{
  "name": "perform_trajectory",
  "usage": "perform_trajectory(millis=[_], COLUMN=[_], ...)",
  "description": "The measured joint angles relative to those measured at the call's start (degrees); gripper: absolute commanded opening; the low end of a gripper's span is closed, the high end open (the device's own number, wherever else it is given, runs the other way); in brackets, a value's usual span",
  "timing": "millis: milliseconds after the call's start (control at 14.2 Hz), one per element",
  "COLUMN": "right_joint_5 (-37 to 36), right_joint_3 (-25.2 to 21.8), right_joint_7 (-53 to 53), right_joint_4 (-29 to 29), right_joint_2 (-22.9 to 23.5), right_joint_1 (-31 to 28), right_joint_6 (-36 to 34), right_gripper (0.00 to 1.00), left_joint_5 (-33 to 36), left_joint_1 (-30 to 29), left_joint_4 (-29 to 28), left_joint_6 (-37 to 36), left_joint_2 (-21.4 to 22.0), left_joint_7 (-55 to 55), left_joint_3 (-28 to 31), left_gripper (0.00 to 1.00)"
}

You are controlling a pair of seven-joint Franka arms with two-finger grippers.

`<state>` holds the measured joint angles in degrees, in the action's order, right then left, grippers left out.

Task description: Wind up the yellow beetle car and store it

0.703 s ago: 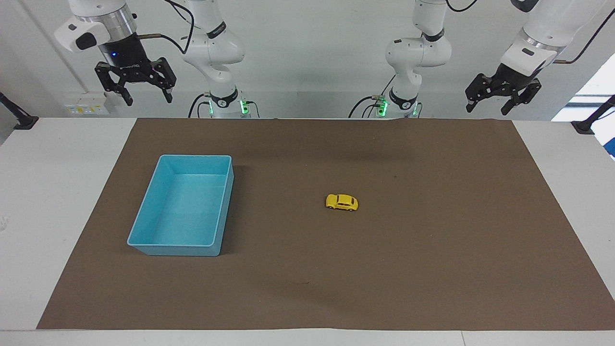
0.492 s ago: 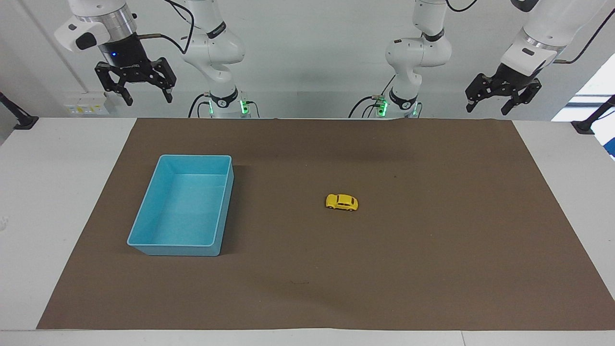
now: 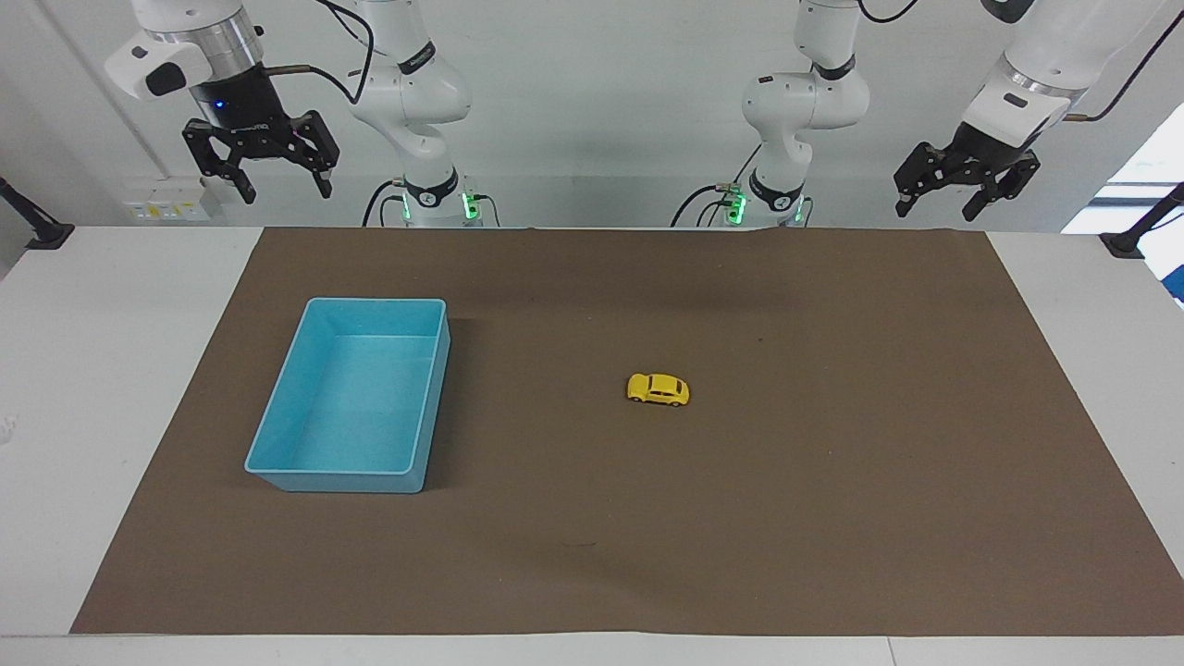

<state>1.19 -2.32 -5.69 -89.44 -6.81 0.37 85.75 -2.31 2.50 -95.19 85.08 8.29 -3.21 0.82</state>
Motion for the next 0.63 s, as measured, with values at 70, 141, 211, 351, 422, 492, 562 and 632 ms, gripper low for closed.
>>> perform_trajectory(millis=[70,141,211,351,422,492,562,632], right_joint_5=[0.0,0.0,0.0,0.0,0.0,0.0,0.0,0.0], right_joint_3=[0.0,0.0,0.0,0.0,0.0,0.0,0.0,0.0], right_joint_7=[0.0,0.0,0.0,0.0,0.0,0.0,0.0,0.0], right_joint_4=[0.0,0.0,0.0,0.0,0.0,0.0,0.0,0.0], right_joint_2=[0.0,0.0,0.0,0.0,0.0,0.0,0.0,0.0], right_joint_1=[0.0,0.0,0.0,0.0,0.0,0.0,0.0,0.0], right_joint_6=[0.0,0.0,0.0,0.0,0.0,0.0,0.0,0.0], right_gripper=[1.0,1.0,1.0,1.0,1.0,1.0,1.0,1.0], left_joint_5=[0.0,0.0,0.0,0.0,0.0,0.0,0.0,-0.01], left_joint_1=[0.0,0.0,0.0,0.01,0.01,0.02,0.12,0.35], left_joint_4=[-0.05,-0.1,-0.17,-0.4,-0.57,-0.66,-0.76,-0.92], left_joint_6=[0.0,0.0,0.0,0.03,0.04,0.11,0.44,1.02], left_joint_2=[0.0,-0.01,-0.02,-0.17,-0.39,-0.71,-1.17,-1.81], left_joint_7=[0.15,0.25,0.35,0.52,1.07,2.11,3.91,6.3], left_joint_3=[-0.03,-0.04,-0.06,-0.12,-0.2,-0.31,-0.49,-0.77], left_gripper=[1.0,1.0,1.0,1.0,1.0,1.0,1.0,1.0])
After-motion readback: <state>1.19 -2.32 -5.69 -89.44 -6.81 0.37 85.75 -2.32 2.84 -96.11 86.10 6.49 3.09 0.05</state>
